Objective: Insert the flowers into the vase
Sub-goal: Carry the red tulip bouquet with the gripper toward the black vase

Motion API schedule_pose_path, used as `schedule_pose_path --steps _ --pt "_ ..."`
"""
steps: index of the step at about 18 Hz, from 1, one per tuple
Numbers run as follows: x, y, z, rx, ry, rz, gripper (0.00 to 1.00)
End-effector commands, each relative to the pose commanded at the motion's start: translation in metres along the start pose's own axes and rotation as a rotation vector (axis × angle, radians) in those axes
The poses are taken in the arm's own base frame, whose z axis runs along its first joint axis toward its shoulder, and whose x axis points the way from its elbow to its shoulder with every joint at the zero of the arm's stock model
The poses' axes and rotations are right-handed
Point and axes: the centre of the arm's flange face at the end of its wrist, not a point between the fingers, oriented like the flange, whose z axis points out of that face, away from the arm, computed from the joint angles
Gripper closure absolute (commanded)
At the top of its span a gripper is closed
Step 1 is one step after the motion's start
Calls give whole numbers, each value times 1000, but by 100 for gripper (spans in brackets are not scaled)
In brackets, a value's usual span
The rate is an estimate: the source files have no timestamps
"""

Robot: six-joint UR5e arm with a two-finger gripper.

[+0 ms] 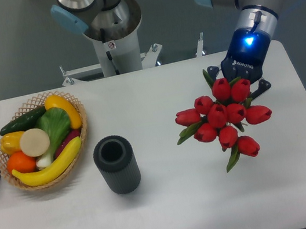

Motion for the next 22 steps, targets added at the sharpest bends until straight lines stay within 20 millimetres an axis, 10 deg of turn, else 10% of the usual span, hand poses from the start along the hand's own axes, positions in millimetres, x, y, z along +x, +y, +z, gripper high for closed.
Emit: schedule_pose_path --steps 22 --pt "9 -2 20 4 22 38 87"
